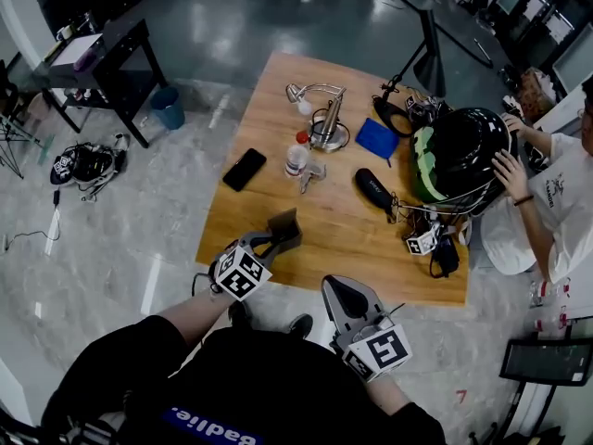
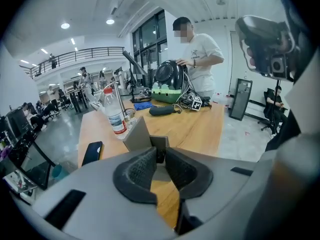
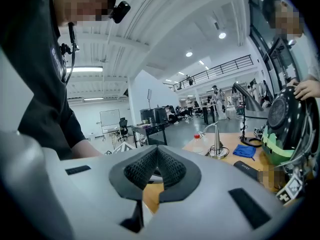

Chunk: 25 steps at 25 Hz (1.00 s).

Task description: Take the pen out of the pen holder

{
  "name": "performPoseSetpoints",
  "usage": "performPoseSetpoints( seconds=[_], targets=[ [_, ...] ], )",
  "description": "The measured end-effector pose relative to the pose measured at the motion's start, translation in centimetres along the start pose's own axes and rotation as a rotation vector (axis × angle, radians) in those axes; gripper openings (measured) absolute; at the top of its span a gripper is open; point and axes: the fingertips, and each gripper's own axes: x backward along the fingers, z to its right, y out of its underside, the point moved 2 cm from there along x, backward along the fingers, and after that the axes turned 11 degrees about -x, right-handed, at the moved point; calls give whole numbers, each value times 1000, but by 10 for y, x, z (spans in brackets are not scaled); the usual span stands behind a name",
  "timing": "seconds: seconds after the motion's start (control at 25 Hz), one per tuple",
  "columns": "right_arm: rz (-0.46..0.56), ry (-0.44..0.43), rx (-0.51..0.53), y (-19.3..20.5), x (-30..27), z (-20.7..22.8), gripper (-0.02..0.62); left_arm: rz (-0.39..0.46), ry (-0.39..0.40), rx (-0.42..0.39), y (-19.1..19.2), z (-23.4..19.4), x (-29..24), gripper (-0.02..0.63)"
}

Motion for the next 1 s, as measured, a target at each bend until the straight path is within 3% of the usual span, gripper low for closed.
performPoseSetpoints(
  seconds=[0.36, 1.0],
  targets=[
    [38, -33, 37, 2, -17, 12, 6, 96, -27, -12, -34, -6, 37, 64],
    [0, -87, 50, 14, -35, 23, 6, 282, -29, 27, -104, 7, 106, 64]
  ],
)
